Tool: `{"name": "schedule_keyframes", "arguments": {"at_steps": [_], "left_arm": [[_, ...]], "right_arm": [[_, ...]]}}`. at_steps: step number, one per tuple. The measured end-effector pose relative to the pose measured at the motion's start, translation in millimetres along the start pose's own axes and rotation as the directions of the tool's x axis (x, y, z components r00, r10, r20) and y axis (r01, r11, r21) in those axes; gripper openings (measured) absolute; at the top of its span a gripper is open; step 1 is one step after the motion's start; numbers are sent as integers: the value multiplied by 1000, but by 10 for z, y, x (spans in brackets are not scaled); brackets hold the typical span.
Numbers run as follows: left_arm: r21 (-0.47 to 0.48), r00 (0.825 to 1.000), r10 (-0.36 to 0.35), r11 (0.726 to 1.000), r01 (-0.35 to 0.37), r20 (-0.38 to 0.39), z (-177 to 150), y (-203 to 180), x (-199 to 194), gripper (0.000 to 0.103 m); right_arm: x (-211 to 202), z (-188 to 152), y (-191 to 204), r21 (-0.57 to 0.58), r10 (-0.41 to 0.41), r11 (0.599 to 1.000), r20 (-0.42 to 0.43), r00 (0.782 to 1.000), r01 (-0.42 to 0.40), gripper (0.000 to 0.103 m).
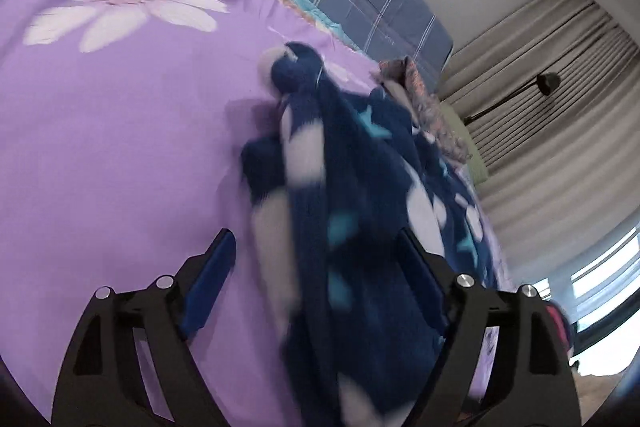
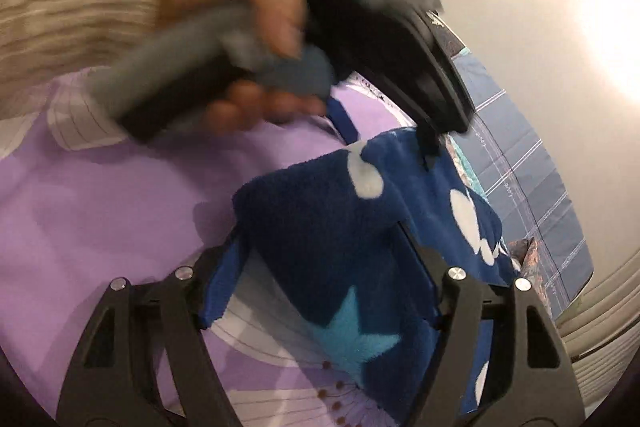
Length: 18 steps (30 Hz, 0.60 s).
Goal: Fold small clothes
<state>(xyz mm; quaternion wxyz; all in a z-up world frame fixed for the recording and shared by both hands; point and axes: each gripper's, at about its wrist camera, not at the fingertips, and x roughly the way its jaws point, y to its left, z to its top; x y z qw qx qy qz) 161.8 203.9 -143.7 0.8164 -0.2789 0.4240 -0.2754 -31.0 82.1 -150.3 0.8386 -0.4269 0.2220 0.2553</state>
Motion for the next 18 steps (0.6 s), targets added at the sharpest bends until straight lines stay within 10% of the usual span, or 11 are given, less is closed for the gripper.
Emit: {"name": "schedule_keyframes", "arguments": {"at_steps": [3, 5, 8, 18], "left_arm": [[-36, 999, -35, 999, 35, 3, 193, 49, 205, 49], [-76, 999, -52, 996, 51, -8, 235, 85, 275, 29], [-41, 999, -40, 998, 41, 17, 253, -48, 165, 26], [192, 997, -51, 981, 38, 64, 542, -1349, -89, 25]], "right_arm": [[130, 85, -28, 7, -16, 1000, 5, 1000, 16, 73], [224, 136, -69, 20, -33, 999, 5, 999, 33, 48], [128, 136, -265, 123, 1, 992, 50, 999, -7, 25], [-614, -40, -1270, 530, 27, 836, 222, 975, -144, 20]]}}
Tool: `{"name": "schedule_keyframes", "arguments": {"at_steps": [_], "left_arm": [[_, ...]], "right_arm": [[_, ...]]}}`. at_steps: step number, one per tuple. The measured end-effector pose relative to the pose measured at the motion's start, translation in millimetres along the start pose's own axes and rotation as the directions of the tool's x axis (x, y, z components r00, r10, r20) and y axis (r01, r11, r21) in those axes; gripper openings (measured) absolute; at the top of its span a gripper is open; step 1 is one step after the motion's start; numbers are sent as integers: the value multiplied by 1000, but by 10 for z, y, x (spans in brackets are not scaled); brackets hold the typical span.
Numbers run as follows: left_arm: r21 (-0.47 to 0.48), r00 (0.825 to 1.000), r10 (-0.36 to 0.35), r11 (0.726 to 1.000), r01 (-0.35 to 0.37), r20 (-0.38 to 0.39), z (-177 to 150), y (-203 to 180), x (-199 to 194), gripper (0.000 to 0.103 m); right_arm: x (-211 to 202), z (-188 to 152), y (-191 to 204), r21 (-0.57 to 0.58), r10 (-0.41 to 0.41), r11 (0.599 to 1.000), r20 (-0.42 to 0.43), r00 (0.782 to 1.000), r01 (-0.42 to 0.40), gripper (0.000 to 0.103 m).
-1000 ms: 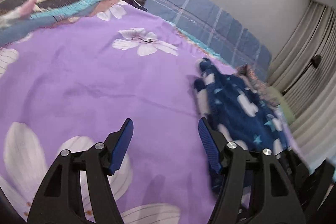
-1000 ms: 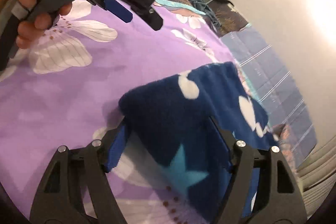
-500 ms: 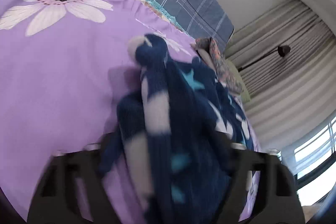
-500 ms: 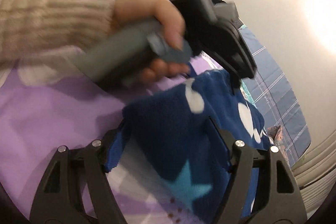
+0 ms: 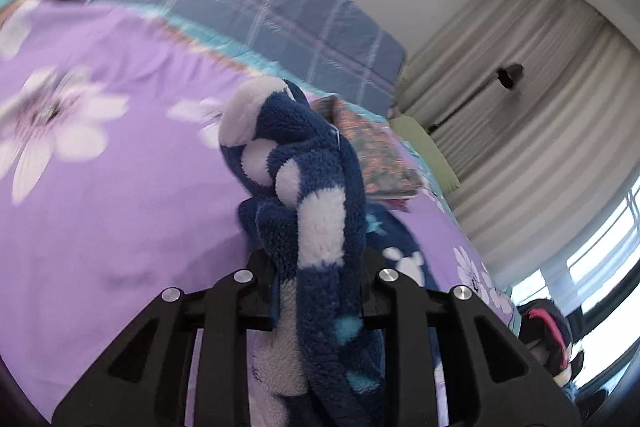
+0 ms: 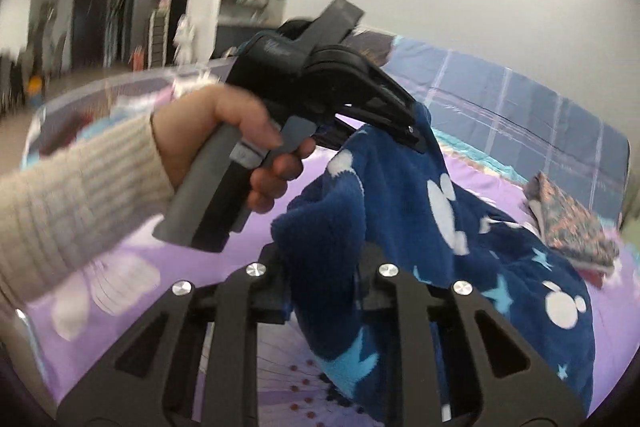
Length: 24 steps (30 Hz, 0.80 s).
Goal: Fold small clothes
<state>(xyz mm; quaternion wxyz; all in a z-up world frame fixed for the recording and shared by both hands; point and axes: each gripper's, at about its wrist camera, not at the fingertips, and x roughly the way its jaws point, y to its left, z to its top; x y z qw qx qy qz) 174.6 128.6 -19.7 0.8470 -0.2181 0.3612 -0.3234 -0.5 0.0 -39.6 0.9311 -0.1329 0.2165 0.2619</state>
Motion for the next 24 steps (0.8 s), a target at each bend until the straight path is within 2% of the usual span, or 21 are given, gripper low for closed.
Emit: {"name": "schedule_keyframes", "arguments": {"at_steps": [6, 13, 17, 21, 22, 24], "left_arm": [[113, 999, 8, 994, -2, -51, 132, -758, 470, 26], [240, 990, 52, 971, -19, -133, 97, -1579, 1230, 26], [306, 978, 109, 951, -51, -177, -2, -1861, 1657, 27], [389, 952, 220, 913, -123, -214, -227, -2037, 2156, 32], [399, 940, 246, 906, -137, -235, -313, -2042, 2331, 33], [402, 924, 269, 904, -145, -272, -437, -2027, 2554, 36]], "right_arm": [[-529, -4, -716, 197, -46, 980, 69, 997, 32, 20], [-1016, -335, -1626, 453, -77, 891, 104, 992, 22, 20], [-1215, -629, -2076, 561, -86, 828, 128, 988, -1, 20], [-1237, -1052, -2528, 700, -41, 712, 107, 993, -46, 20], [-1220, -1204, -2640, 745, -28, 666, 93, 995, -51, 20], [-1211, -1409, -2759, 796, -13, 604, 75, 997, -52, 20]]}}
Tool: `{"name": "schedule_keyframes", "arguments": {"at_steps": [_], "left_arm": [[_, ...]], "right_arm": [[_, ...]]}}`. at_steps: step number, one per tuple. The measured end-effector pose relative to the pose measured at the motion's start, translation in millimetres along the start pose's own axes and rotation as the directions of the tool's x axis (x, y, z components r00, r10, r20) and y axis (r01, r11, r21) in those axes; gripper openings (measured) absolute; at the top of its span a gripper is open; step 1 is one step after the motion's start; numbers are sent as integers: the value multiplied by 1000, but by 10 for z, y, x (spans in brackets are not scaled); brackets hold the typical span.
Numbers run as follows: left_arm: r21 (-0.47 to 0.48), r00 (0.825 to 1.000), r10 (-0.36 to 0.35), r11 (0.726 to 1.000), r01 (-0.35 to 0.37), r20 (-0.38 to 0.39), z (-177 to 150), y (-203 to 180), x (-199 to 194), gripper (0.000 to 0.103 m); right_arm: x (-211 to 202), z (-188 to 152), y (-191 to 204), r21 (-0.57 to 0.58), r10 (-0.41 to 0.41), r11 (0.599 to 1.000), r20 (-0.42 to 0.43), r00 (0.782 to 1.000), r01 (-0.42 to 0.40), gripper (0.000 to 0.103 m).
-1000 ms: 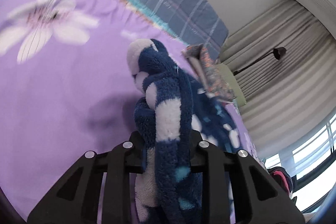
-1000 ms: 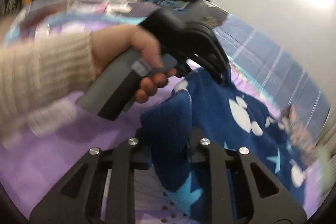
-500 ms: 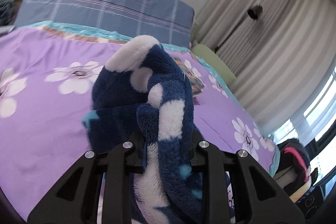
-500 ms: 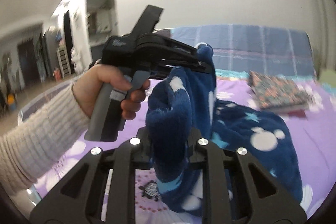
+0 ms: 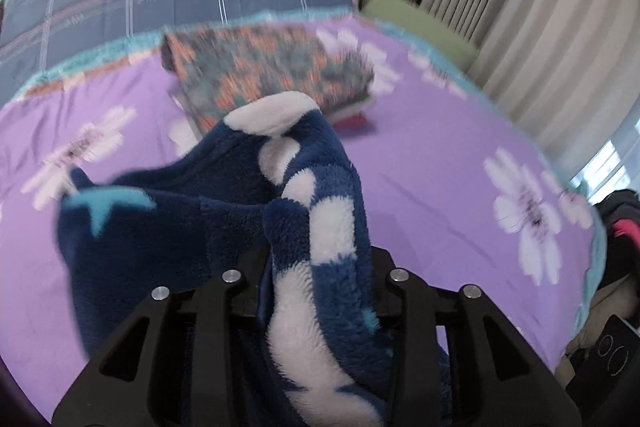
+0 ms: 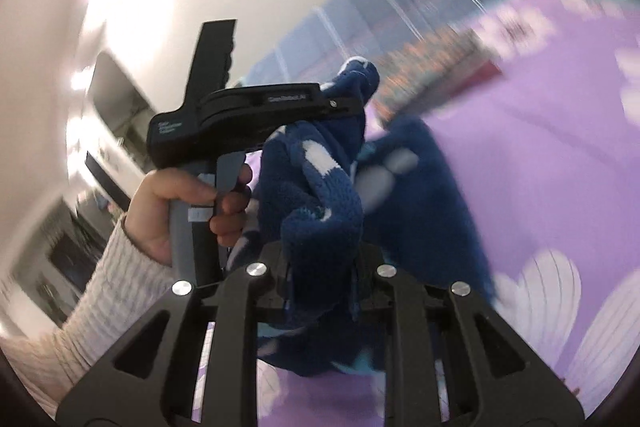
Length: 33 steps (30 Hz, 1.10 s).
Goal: Fold small clothes
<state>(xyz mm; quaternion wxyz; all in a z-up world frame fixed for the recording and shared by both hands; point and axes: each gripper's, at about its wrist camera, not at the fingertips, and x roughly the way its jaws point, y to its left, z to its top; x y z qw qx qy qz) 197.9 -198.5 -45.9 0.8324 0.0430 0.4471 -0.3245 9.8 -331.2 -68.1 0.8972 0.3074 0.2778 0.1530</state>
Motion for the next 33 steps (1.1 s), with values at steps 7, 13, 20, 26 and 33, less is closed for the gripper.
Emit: {"name": "schedule_keyframes", "arguments": {"at_steps": [7, 13, 20, 26, 33], "left_arm": [[70, 999, -13, 997, 15, -32, -3, -298, 273, 61], [144, 995, -25, 990, 12, 94, -35, -368, -290, 62], [231, 974, 106, 961, -152, 200, -557, -112, -936, 61], [221, 981, 131, 962, -160, 142, -1136, 51, -929, 60], [203, 978, 141, 964, -171, 151, -1205, 14, -745, 61]], "right_arm": [[-22, -219, -501, 157, -22, 987, -64, 998, 32, 20], [-55, -306, -553, 203, 26, 979, -85, 996, -8, 21], [-68, -286, -538, 193, 31, 981, -90, 996, -13, 21], [-104, -278, -505, 177, 2, 984, -102, 995, 16, 23], [-92, -242, -534, 158, -83, 982, -120, 989, 101, 34]]}}
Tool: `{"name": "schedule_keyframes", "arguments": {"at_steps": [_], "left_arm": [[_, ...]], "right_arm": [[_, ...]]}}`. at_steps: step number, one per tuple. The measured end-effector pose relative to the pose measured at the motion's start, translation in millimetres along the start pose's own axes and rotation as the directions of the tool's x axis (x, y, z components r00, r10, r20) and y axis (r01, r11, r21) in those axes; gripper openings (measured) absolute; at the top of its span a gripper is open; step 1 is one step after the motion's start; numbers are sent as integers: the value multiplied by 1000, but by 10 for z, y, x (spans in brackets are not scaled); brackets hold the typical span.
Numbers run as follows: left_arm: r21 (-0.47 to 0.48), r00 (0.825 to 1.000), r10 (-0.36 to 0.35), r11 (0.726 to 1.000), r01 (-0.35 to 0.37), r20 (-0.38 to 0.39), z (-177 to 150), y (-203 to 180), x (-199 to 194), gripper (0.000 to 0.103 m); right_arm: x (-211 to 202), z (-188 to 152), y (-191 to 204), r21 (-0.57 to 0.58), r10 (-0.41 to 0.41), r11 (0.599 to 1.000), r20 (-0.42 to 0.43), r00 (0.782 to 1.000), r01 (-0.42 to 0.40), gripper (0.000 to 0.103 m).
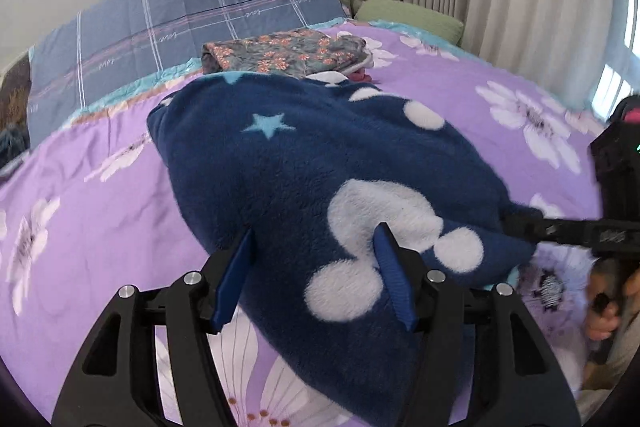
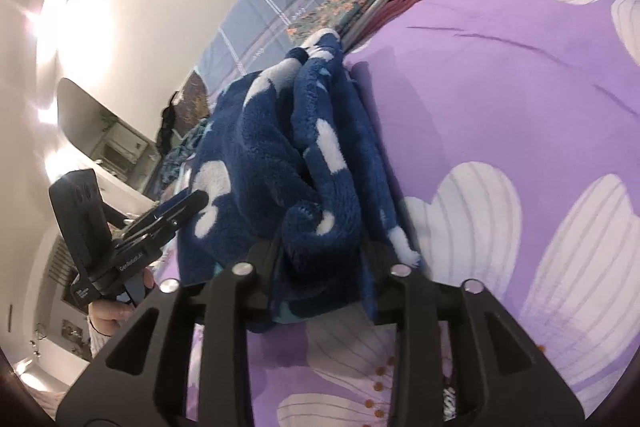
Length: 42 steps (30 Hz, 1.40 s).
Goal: Fold small clothes
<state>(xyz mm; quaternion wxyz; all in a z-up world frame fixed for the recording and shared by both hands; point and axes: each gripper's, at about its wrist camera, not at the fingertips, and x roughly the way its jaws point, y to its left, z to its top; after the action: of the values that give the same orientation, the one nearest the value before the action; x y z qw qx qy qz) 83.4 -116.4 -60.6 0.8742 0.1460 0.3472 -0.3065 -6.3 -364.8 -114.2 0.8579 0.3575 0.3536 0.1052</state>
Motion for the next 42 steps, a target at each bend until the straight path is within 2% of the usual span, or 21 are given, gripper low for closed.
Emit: {"name": "schedule_keyframes", "arguments": {"at_steps": [2, 4, 7, 10, 11, 13, 14, 15, 16, 17, 20, 24, 27, 29, 32, 34, 35, 37, 38, 40, 42], "left_arm": [[34, 1000, 25, 999, -25, 3, 10, -93, 40, 62], [49, 1000, 30, 998, -30, 6, 24, -139, 59, 62], [49, 1000, 26, 998, -26, 9, 38, -157, 80, 62], [37, 1000, 25, 999, -26, 16, 16, -136, 56, 62], [24, 1000, 23, 999, -23, 21, -1, -101, 33, 63], [-4, 999, 25, 1000, -25, 27, -26, -57, -21, 66], [-29, 999, 17, 999, -16, 33, -50, -17, -102, 68], [-40, 999, 14, 999, -12, 38, -72, -14, -167, 70], [-46, 998, 16, 999, -14, 55, -114, -16, -271, 72], [-41, 997, 21, 999, -18, 72, -165, -38, -375, 75], [-3, 995, -10, 1000, 10, 99, -347, -137, -624, 83], [60, 994, -80, 995, 75, 72, -629, -376, -759, 87], [59, 1000, 11, 998, -11, 0, -741, -508, -526, 87], [18, 996, 85, 996, -84, -38, -770, -504, -291, 87], [-36, 982, 183, 982, -184, -42, -744, -439, -85, 87], [-45, 975, 218, 974, -220, -35, -715, -450, -56, 87], [-19, 965, 260, 965, -260, -26, -717, -488, -74, 87], [92, 925, 380, 922, -377, -18, -827, -539, -113, 87], [108, 918, 395, 914, -390, -25, -890, -513, -127, 87], [52, 934, 351, 936, -348, -64, -998, -356, -171, 87], [27, 942, 330, 944, -329, -59, -992, -336, -214, 85]], "right_arm": [[-114, 15, 22, -19, -35, 999, 30, 999, 36, 38], [-313, 44, 78, -54, -84, 995, 101, 991, 89, 38], [-457, 121, 229, -129, -59, 988, 160, 985, 80, 36], [-335, 168, 386, -192, 17, 981, 130, 991, 9, 32], [-242, 178, 410, -206, 8, 978, 116, 993, 16, 31], [72, 187, 345, -191, -147, 969, 58, 988, 155, 30], [174, 174, 275, -172, -182, 968, 26, 983, 184, 31], [266, 151, 176, -139, -191, 972, -5, 982, 188, 32], [306, 132, 78, -99, -203, 975, -10, 979, 201, 43], [307, 127, 43, -85, -212, 974, -12, 977, 211, 47], [300, 122, 5, -75, -210, 975, -16, 978, 208, 47], [315, 128, 43, -94, -226, 970, -8, 974, 224, 48], [310, 111, 23, -83, -219, 972, -7, 976, 218, 48], [328, 119, 20, -73, -215, 974, -6, 977, 214, 49], [302, 101, 24, -77, -222, 972, -1, 975, 221, 49], [304, 98, 33, -89, -235, 968, 5, 972, 235, 49], [307, 99, 36, -93, -247, 965, 9, 969, 247, 49], [314, 106, 34, -88, -273, 958, 6, 962, 273, 49], [316, 104, 32, -82, -276, 958, 0, 961, 275, 50], [330, 91, 18, -66, -267, 962, -22, 963, 265, 52], [349, 68, 38, -73, -276, 959, -24, 961, 274, 53]]}}
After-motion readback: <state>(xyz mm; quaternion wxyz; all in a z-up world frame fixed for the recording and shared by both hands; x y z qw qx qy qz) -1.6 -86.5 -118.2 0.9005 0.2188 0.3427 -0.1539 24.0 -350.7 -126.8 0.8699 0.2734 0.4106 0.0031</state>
